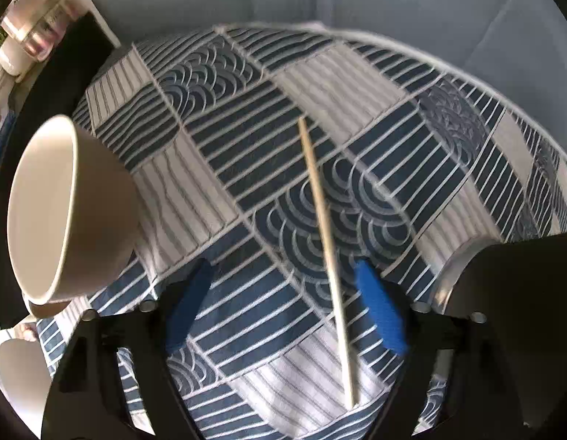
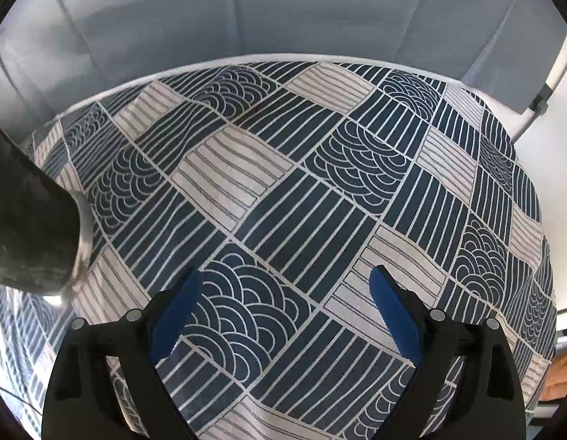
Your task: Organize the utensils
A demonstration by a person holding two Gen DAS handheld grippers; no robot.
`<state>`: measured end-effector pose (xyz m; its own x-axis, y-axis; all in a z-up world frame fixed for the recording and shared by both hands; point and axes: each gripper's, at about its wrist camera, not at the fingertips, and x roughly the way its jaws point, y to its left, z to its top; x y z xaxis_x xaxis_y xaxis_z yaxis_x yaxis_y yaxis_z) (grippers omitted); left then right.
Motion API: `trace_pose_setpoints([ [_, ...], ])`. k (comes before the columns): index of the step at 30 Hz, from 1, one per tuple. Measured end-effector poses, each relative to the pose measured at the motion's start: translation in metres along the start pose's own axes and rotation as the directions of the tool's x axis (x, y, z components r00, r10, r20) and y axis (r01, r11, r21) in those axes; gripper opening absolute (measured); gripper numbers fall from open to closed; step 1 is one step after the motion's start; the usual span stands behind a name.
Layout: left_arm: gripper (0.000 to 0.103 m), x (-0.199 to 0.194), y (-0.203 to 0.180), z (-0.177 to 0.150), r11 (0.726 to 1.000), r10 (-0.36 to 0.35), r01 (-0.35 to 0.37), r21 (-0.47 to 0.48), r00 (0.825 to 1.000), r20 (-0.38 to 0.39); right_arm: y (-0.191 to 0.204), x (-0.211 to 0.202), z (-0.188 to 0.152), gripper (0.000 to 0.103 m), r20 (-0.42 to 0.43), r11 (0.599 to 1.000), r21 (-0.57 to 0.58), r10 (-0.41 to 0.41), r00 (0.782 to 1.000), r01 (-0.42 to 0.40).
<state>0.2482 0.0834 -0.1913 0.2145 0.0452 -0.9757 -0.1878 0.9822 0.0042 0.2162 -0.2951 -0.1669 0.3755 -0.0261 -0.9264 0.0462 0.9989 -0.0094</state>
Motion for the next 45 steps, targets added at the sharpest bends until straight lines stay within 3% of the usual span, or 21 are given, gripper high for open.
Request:
trace_pose_setpoints([
  [1, 0.053, -0.004, -0.005, 0.001, 1.0, -0.008, 0.007, 0.028, 1.0, 0.017, 0.003, 0.002, 0.001, 0.088, -0.005, 1.0, -0.003, 0.001, 1.0, -0.001],
  [2, 0.031, -0.006, -0.008, 0.001, 0.999, -0.012, 0.011, 0.047, 1.0, 0.021, 0.004, 0.003, 0.0, 0.088, -0.012, 1.0, -0.006, -0.004, 1.0, 0.004],
  [3, 0.02, -0.007, -0.012, 0.002, 0.998, -0.015, 0.014, 0.063, 1.0, 0.017, 0.004, 0.007, -0.001, 0.087, -0.023, 1.0, -0.008, -0.012, 1.0, 0.012],
  [8, 0.005, -0.009, -0.006, -0.002, 0.998, -0.047, 0.047, 0.042, 0.999, 0.015, -0.002, 0.01, -0.006, 0.034, -0.058, 0.999, 0.038, 0.033, 0.998, -0.031],
  [9, 0.005, -0.009, -0.002, -0.003, 0.998, -0.062, 0.062, 0.032, 0.998, 0.009, -0.003, 0.009, -0.006, 0.017, -0.062, 0.999, 0.031, 0.043, 0.997, -0.041],
  [12, 0.004, -0.01, 0.007, -0.008, 0.994, -0.105, 0.106, 0.032, 0.994, -0.021, -0.007, 0.009, -0.007, 0.002, -0.087, 0.997, 0.039, 0.067, 0.994, -0.063],
  [15, 0.004, -0.016, 0.019, -0.013, 0.984, -0.18, 0.18, -0.008, 0.982, -0.053, -0.011, 0.001, -0.007, 0.001, -0.079, 0.99, 0.072, 0.125, 0.989, -0.119],
  [22, 0.004, -0.075, 0.029, -0.011, 0.977, -0.212, 0.211, 0.012, 0.976, 0.048, 0.009, -0.041, 0.012, 0.002, 0.01, 0.982, 0.001, 0.187, 0.982, -0.187],
  [26, 0.004, -0.104, 0.026, -0.002, 0.97, -0.243, 0.244, 0.006, 0.964, 0.111, 0.024, -0.079, 0.034, 0.002, 0.098, 0.974, -0.04, 0.228, 0.969, -0.225],
  [33, 0.004, -0.162, 0.015, 0.004, 0.957, -0.289, 0.283, 0.061, 0.932, 0.217, 0.044, -0.133, 0.064, 0.003, 0.212, 0.96, -0.117, 0.274, 0.938, -0.254],
  [37, 0.004, -0.183, 0.001, 0.005, 0.947, -0.322, 0.311, 0.086, 0.915, 0.244, 0.052, -0.157, 0.072, 0.003, 0.247, 0.941, -0.146, 0.335, 0.909, -0.307],
  [39, 0.005, -0.19, -0.006, 0.007, 0.939, -0.343, 0.329, 0.097, 0.905, 0.251, 0.056, -0.167, 0.073, 0.003, 0.251, 0.917, -0.155, 0.397, 0.883, -0.368],
  [40, 0.005, -0.196, -0.01, 0.007, 0.932, -0.362, 0.346, 0.106, 0.894, 0.262, 0.057, -0.171, 0.074, 0.003, 0.257, 0.913, -0.159, 0.405, 0.877, -0.375],
  [45, 0.005, -0.217, -0.036, 0.009, 0.916, -0.4, 0.366, 0.163, 0.867, 0.298, 0.072, -0.178, 0.07, 0.003, 0.243, 0.91, -0.208, 0.404, 0.882, -0.359],
])
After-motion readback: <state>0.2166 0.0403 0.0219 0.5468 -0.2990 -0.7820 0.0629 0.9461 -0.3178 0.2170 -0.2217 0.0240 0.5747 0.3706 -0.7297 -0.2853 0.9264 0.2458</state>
